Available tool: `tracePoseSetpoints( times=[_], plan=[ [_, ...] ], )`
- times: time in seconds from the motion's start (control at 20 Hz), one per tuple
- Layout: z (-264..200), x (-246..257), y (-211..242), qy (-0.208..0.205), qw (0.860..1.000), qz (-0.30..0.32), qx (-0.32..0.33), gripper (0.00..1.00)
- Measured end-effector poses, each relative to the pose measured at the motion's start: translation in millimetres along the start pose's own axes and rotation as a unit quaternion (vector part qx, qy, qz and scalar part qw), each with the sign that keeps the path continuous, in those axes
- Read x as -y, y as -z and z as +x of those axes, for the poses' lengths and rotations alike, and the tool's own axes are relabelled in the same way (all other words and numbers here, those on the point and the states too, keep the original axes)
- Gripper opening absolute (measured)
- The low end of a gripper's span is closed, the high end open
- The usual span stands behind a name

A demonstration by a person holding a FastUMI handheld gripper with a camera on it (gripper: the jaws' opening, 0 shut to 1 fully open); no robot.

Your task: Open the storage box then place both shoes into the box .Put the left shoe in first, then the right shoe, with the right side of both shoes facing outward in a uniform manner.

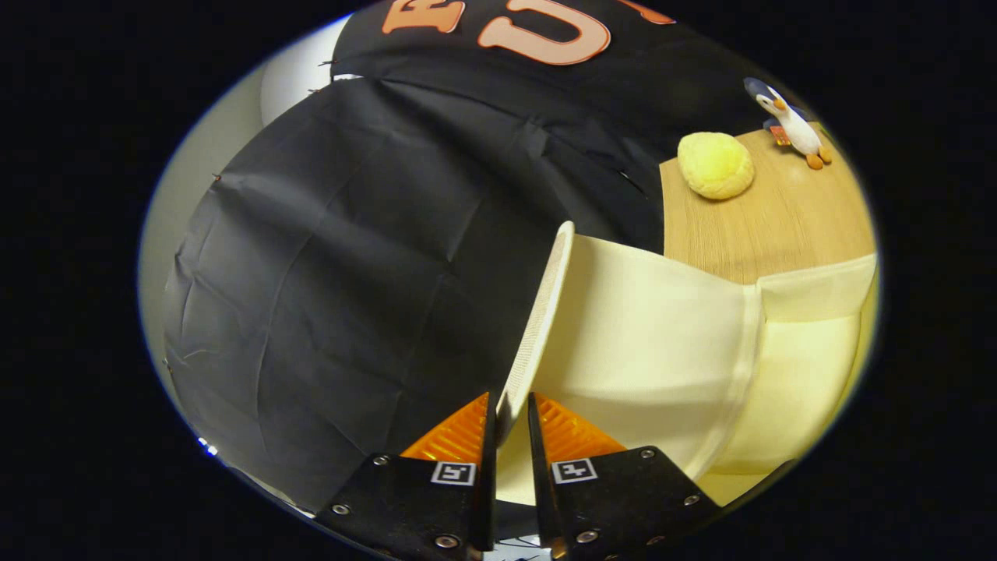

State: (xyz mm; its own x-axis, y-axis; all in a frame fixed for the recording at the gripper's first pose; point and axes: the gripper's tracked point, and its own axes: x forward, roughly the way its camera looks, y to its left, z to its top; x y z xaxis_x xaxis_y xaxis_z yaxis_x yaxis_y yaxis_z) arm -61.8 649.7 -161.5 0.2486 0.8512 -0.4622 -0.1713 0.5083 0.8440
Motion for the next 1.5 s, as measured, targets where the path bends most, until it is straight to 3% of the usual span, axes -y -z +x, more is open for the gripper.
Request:
tracePoseSetpoints(
  times=[0.2, 0.4, 0.55, 0.65, 0.85, 1.15, 1.5],
  plan=[
    [-15, 21, 3, 0.037, 0.999, -0.032, 0.010, 0.43],
    [-64, 58, -12, 0.073, 0.994, -0.071, 0.042, 0.64],
    [-112, 98, -25, 0.124, 0.983, -0.116, 0.073, 0.80],
    [-150, 128, -34, 0.161, 0.972, -0.143, 0.094, 0.86],
    [-218, 200, -48, 0.246, 0.947, -0.165, 0.128, 0.93],
    [-283, 300, -50, 0.342, 0.918, -0.158, 0.127, 0.94],
    [-316, 400, 32, 0.404, 0.903, -0.143, 0.043, 0.90]
  ],
)
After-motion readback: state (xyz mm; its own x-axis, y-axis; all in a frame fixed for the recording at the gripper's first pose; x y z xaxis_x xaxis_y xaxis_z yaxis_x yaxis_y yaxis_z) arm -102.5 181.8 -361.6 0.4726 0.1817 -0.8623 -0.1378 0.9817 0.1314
